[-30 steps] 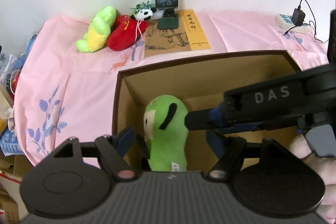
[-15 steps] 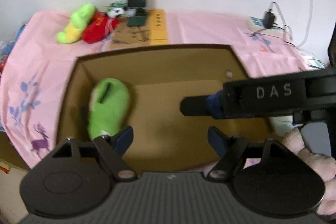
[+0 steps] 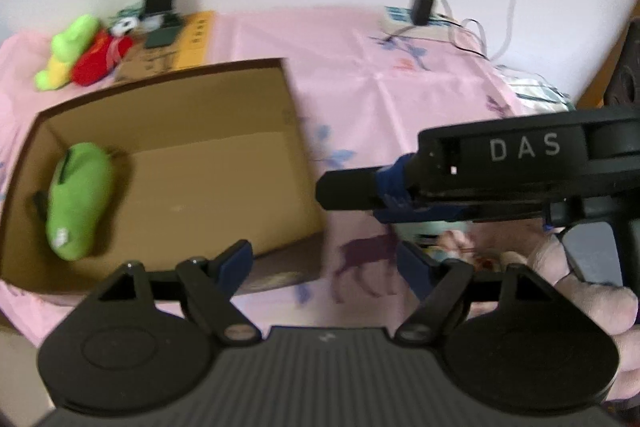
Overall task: Organize soft objects
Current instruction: 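Move the right gripper back to the pink teddy bear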
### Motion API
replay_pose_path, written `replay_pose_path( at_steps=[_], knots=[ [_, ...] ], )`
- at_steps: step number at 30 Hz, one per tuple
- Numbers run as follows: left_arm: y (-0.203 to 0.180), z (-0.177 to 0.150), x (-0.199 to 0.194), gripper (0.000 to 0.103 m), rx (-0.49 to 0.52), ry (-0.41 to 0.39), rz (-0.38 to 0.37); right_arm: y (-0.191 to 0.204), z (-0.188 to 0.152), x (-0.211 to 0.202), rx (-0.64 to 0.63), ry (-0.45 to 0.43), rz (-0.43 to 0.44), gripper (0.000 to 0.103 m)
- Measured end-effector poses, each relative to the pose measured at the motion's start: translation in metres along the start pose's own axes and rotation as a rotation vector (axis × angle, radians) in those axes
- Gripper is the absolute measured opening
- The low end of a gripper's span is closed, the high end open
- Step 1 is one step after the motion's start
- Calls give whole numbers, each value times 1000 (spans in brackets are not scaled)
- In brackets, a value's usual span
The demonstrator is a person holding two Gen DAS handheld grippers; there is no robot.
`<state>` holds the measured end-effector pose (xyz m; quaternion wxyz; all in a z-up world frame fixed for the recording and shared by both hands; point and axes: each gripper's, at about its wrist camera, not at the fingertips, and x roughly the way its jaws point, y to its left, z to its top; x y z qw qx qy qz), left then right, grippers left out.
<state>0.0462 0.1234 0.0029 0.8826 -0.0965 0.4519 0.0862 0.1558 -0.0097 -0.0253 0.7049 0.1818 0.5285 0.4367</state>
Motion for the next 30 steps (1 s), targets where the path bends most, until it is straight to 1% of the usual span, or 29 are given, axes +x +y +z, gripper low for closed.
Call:
replay_pose_path(
  at_steps=[4, 9, 12, 15, 17, 19, 21, 23, 25, 27, 30],
  knots=[
    [-35, 3, 11, 81, 38, 11, -40, -28, -1, -30, 33, -36, -21, 36],
    [-74, 8, 28, 82, 69, 16, -121, -72, 0, -72, 105, -95, -56, 36],
    [-88, 12, 43, 82, 68, 29, -156, -94, 3, -89, 148, -124, -76, 36],
    [-94, 17, 61, 81, 56, 44, -133, -109, 5, -96, 180, -130, -68, 35],
    [-92, 21, 71, 81, 28, 60, -126, -114, 6, -96, 186, -129, -69, 35],
    [-89, 25, 78, 81, 0, 76, -128, -117, 9, -95, 178, -132, -82, 35],
    [-90, 28, 81, 80, -7, 76, -129, -120, 12, -96, 165, -143, -106, 35],
    [-95, 28, 80, 81, 5, 71, -156, -125, 13, -102, 146, -155, -122, 35],
    [-105, 28, 77, 83, 42, 59, -204, -132, 12, -111, 147, -169, -134, 35],
    [-119, 25, 76, 85, 89, 54, -249, -143, 10, -121, 170, -183, -139, 35],
    [-138, 22, 82, 86, 139, 80, -299, -164, 5, -130, 231, -173, -141, 34]
  ],
)
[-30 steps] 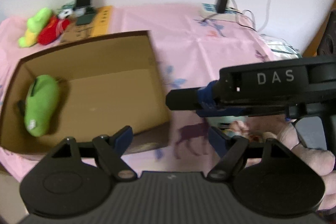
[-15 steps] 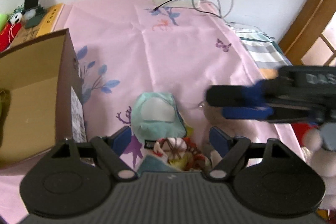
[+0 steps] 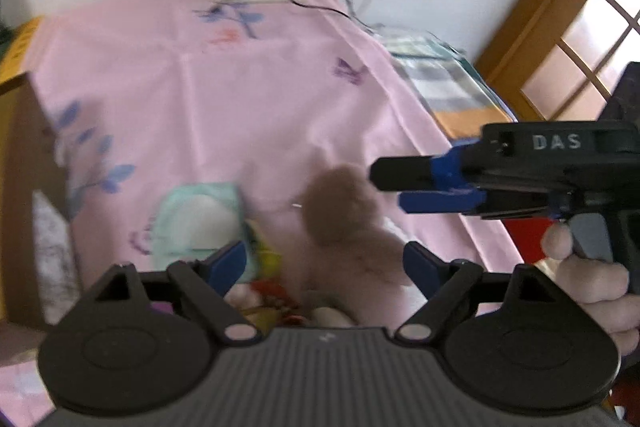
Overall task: Organize soft objects
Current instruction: 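Move the right gripper back to the pink teddy bear, then close the right gripper on the pink teddy bear and lift it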
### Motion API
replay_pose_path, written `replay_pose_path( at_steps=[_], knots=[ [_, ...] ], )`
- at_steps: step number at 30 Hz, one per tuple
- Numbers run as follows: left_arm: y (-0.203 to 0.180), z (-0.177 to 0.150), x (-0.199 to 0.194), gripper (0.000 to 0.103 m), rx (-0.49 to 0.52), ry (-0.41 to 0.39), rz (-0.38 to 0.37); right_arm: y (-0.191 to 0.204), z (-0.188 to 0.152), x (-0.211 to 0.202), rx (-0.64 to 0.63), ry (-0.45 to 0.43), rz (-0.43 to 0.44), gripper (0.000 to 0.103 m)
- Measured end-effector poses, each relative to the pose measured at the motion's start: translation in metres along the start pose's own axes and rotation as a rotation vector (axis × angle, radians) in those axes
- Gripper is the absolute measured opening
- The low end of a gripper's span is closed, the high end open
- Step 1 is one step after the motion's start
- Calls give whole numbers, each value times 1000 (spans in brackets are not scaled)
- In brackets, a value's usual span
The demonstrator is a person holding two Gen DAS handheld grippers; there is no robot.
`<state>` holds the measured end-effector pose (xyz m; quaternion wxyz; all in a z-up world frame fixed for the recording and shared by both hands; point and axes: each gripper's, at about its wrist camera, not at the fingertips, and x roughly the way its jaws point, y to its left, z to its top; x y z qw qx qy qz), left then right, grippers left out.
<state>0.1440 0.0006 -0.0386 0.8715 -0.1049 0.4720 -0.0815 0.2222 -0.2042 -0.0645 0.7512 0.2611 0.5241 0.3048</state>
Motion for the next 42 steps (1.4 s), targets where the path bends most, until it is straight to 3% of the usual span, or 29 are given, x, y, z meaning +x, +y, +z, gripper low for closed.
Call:
replay_pose_path(
  at_steps=[4, 8, 12, 19, 25, 30, 35, 42],
  knots=[
    [-14, 1, 20, 86, 36, 48, -28, -14, -5, 3, 38, 31, -12, 33],
    [-16, 3, 37, 70, 44, 78, -25, -18, -11, 14, 80, 71, 27, 33],
    [-2, 6, 47, 60, -21, 98, -97, -14, -13, 27, 65, 105, 27, 32],
    [6, 6, 45, 56, -46, 88, -102, -11, -10, 20, 29, 87, 31, 32],
    [11, 7, 55, 62, -64, 113, -111, -28, -4, -2, 55, 30, -21, 33],
    [11, 5, 60, 55, -60, 107, -134, -46, -10, -7, 115, 24, -23, 32],
    [10, 5, 59, 53, -50, 88, -140, -33, -10, 2, 112, 16, 49, 32],
    [9, 4, 54, 44, -48, 69, -142, -12, -14, 27, 57, 55, 37, 32]
  ],
)
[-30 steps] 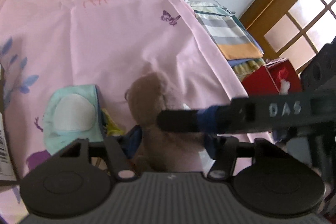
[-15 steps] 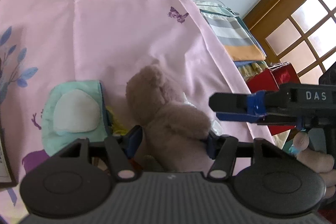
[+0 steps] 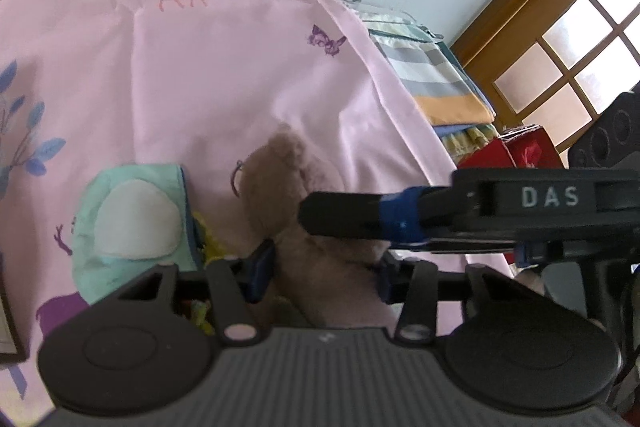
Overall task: Organize soft objects
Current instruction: 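Close the right gripper on the pink teddy bear and lift it, then carry the pink teddy bear with the right gripper into the box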
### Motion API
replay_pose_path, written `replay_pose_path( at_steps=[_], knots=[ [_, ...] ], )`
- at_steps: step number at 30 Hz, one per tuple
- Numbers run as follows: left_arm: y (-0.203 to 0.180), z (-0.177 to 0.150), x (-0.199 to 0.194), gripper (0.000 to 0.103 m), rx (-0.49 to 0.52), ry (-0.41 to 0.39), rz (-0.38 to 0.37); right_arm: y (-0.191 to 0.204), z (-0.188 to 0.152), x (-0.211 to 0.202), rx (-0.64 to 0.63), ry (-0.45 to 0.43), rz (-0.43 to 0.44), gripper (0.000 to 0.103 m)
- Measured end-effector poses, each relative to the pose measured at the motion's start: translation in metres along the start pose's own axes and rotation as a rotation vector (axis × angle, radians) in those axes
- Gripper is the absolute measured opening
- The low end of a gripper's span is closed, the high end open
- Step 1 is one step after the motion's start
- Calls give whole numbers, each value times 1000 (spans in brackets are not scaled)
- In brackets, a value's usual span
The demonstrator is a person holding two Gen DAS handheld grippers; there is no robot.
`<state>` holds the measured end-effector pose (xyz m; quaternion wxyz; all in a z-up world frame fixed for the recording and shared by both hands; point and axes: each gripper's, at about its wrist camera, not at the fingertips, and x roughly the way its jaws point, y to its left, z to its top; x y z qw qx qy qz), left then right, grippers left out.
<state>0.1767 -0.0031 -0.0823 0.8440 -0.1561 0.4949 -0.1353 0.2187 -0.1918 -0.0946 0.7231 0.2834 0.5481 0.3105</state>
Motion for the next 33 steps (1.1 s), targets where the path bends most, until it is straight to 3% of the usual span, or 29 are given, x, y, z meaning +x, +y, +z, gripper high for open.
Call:
replay_pose_path(
  at_steps=[5, 12, 16, 21, 26, 33],
  knots=[
    [-9, 8, -22, 43, 22, -58, -12, 17, 5, -17, -43, -42, 36, 30],
    [-22, 26, -87, 42, 118, -228, 10, 81, 12, -43, -210, -151, 91, 30],
    [-6, 34, -140, 42, 141, -327, 45, 132, 10, -39, -305, -176, 157, 30],
    [38, 35, -200, 42, 160, -401, 112, 205, 0, -5, -422, -173, 202, 30],
    [105, 29, -234, 39, 142, -384, 153, 257, -17, 55, -487, -131, 165, 30],
    [205, 26, -212, 39, 38, -256, 64, 282, -36, 143, -511, -37, -9, 30]
  ],
)
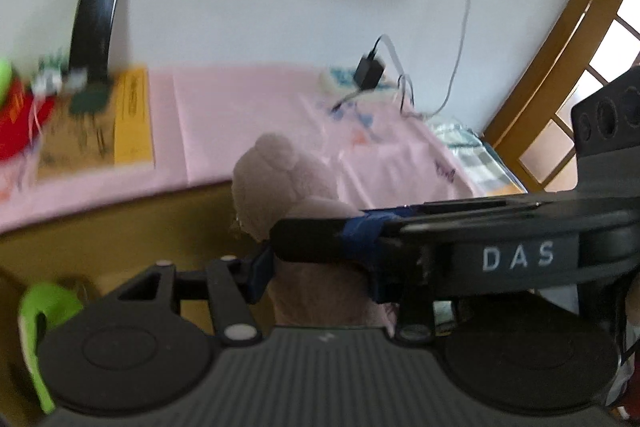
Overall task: Organize soft objects
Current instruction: 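Carry the pink teddy bear with the right gripper into the box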
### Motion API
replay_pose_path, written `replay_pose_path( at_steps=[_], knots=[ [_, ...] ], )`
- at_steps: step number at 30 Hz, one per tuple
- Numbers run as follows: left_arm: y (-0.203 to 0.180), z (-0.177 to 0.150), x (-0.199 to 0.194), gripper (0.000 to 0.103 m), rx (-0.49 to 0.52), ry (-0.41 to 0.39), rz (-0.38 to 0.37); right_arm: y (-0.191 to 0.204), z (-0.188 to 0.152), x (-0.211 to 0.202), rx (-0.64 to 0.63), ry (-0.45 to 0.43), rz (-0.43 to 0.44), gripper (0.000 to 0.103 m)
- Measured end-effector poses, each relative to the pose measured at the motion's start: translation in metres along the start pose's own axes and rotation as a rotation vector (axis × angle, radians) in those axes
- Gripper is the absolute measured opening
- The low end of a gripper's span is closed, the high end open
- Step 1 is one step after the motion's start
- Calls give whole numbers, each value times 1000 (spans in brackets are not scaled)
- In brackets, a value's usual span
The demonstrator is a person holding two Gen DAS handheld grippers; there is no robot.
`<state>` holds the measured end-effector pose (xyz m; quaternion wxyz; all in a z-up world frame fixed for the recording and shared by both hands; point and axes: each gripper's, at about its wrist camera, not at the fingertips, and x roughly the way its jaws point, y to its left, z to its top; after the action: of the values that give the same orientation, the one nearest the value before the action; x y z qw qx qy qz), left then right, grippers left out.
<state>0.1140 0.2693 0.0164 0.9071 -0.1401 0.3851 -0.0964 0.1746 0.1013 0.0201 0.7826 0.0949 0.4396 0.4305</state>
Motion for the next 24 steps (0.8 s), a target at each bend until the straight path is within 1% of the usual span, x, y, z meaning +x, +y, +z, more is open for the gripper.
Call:
replay_pose_path(
  at_steps=[2, 4, 7, 9, 11, 14, 15, 17, 20, 24],
  knots=[
    [21, -5, 10, 37, -33, 36, -32, 6, -3, 19, -11, 38, -61, 30],
    [38, -11, 28, 35, -76, 94, -70, 8, -6, 34, -16, 83, -116, 30],
    [52, -23, 49, 34, -121, 171, -125, 11, -13, 48, -43, 110, -170, 29],
    [55, -28, 61, 34, -125, 211, -144, 14, -15, 59, -38, 134, -201, 28],
    [56, -31, 70, 34, -104, 234, -145, 13, -17, 65, -34, 145, -227, 28],
    [59, -32, 83, 35, -84, 317, -117, 5, -19, 72, 17, 161, -224, 27],
    [60, -31, 85, 38, -62, 333, -99, 4, -21, 71, 34, 156, -215, 26],
    [57, -30, 86, 44, -1, 332, -63, 2, -22, 69, 60, 140, -213, 24],
    [60, -29, 84, 54, 51, 345, -18, 1, -21, 65, 96, 117, -205, 24],
    [57, -33, 78, 54, 153, 357, 44, 1, -21, 57, 120, 81, -208, 24]
  ],
)
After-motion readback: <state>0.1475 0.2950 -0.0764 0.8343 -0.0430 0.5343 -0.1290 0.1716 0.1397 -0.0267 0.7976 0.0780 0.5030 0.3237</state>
